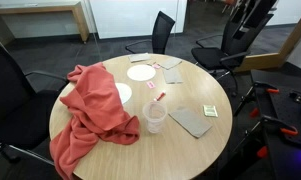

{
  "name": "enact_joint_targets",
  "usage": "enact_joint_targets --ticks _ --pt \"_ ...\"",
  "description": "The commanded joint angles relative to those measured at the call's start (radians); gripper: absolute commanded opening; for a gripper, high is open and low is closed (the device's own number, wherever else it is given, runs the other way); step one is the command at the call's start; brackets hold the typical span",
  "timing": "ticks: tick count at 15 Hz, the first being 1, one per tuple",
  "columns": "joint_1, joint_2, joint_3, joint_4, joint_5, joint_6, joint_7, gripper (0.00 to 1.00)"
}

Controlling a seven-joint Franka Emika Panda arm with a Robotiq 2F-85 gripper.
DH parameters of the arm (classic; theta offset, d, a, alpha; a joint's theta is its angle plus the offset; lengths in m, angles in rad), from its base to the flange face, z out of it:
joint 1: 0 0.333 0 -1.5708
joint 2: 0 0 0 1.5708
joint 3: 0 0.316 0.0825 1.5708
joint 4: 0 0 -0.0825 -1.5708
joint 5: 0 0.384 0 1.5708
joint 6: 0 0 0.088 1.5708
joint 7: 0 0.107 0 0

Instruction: Pick up the pen from table and put it in the plastic colourless cup.

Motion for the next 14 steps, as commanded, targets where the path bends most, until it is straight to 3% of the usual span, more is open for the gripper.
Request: enact_joint_targets --ticks 1,8,14 --pt "0.010 0.001 -0.010 0.001 -0.008 -0.003 0.006 1.00" --pt "0.007 0.035 -0.013 0.005 -0.020 0.035 -0.012 1.00" --pt "0.053 0.220 -0.094 0.070 0.003 0.166 -0.221 1.00"
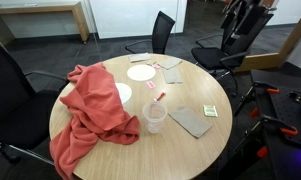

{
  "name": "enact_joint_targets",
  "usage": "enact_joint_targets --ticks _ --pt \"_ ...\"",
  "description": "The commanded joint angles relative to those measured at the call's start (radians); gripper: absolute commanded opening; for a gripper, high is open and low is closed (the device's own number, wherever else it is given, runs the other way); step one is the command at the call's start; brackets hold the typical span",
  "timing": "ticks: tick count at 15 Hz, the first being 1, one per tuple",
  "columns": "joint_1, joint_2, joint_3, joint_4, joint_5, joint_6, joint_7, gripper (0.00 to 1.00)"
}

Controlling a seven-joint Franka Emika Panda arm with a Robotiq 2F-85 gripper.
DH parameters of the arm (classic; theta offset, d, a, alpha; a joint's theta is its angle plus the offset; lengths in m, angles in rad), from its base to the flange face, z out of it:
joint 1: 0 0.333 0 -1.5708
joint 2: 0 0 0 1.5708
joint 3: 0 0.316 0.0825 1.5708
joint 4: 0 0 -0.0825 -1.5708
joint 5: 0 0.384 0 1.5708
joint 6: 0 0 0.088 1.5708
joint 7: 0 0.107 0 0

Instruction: Pick up the pen from table and put it in the plastic colourless cup.

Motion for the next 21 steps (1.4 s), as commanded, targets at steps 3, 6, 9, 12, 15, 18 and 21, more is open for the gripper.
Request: enact_joint_targets --ticks 3,6,9,12,15,18,21 --pt "0.065 0.253 -0.109 0.124 0.025 0.074 -0.262 1.00" --pt "0.070 0.394 -0.127 0.219 0.025 0.038 -0.377 1.00" --pt "0.063 0.538 -0.121 0.310 0.026 0.036 -0.479 1.00" --pt "0.044 0.673 -0.102 0.393 0.021 0.048 -0.565 1.00" --pt "0.018 0.779 -0.081 0.472 0.023 0.040 -0.633 1.00" --pt "0.010 0.780 -0.073 0.453 0.002 0.055 -0.605 1.00" --pt "0.003 0.832 -0.068 0.495 0.000 0.053 -0.614 1.00"
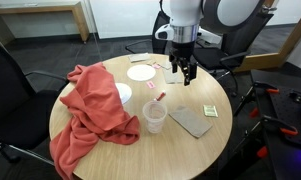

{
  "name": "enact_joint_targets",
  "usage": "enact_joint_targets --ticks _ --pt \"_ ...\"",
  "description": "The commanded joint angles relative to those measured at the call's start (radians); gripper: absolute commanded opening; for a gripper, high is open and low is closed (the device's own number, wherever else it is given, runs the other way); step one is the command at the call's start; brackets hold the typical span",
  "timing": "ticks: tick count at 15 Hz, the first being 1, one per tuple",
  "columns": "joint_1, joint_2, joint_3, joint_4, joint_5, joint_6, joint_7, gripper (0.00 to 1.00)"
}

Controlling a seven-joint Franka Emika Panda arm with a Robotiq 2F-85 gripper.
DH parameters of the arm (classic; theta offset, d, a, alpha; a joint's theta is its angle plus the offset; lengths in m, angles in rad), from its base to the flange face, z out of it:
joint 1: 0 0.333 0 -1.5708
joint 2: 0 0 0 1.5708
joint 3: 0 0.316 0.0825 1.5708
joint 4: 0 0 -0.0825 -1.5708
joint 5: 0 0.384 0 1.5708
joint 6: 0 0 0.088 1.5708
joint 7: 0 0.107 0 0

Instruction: Pick up the pen from table and put it in the plastic colourless cup.

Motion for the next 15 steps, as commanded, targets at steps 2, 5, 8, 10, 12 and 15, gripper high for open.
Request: enact_joint_targets --ticks 2,5,8,10,12,15 --pt "-0.024 0.003 0.024 0.006 -0.012 -0.005 0.008 1.00" --pt "-0.031 0.037 0.028 0.034 -0.032 0.018 -0.038 1.00" --pt "-0.040 0.091 0.029 0.087 -0.065 0.004 -0.095 1.00" --pt "-0.050 0.138 0.034 0.133 -0.077 0.004 -0.148 1.00" --pt "-0.062 0.188 0.041 0.183 -0.072 -0.005 -0.208 1.00" --pt "-0.077 0.261 0.054 0.255 -0.069 -0.019 -0.297 1.00"
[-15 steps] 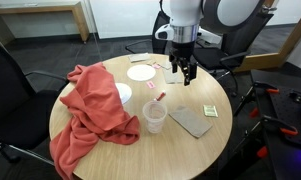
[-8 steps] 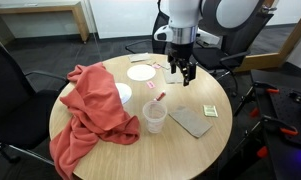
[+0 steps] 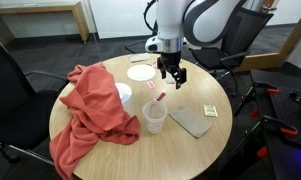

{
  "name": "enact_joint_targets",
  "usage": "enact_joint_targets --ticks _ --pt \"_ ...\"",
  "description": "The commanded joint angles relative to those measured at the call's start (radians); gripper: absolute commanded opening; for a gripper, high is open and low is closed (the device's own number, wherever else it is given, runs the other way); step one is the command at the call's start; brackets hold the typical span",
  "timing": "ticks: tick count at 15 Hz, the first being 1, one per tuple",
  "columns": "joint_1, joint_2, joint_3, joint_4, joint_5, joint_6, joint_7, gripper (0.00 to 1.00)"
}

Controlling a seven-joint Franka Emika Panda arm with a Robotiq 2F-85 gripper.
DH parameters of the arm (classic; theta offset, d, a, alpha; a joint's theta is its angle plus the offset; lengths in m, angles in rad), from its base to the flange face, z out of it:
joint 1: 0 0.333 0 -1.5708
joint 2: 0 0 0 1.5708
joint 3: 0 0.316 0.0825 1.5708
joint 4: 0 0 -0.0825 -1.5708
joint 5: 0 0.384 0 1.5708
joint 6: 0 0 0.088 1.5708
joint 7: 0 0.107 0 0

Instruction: Pick up the pen from table and put it in the plastic colourless cup.

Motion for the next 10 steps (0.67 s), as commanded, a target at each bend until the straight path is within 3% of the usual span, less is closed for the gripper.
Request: enact_joint_targets --ticks 1,10 --pt "-0.035 0.102 0.033 0.112 -0.016 -0.027 -0.100 1.00" --pt "-0.027 0.292 0.026 0.291 -0.039 -0.008 -0.152 1.00"
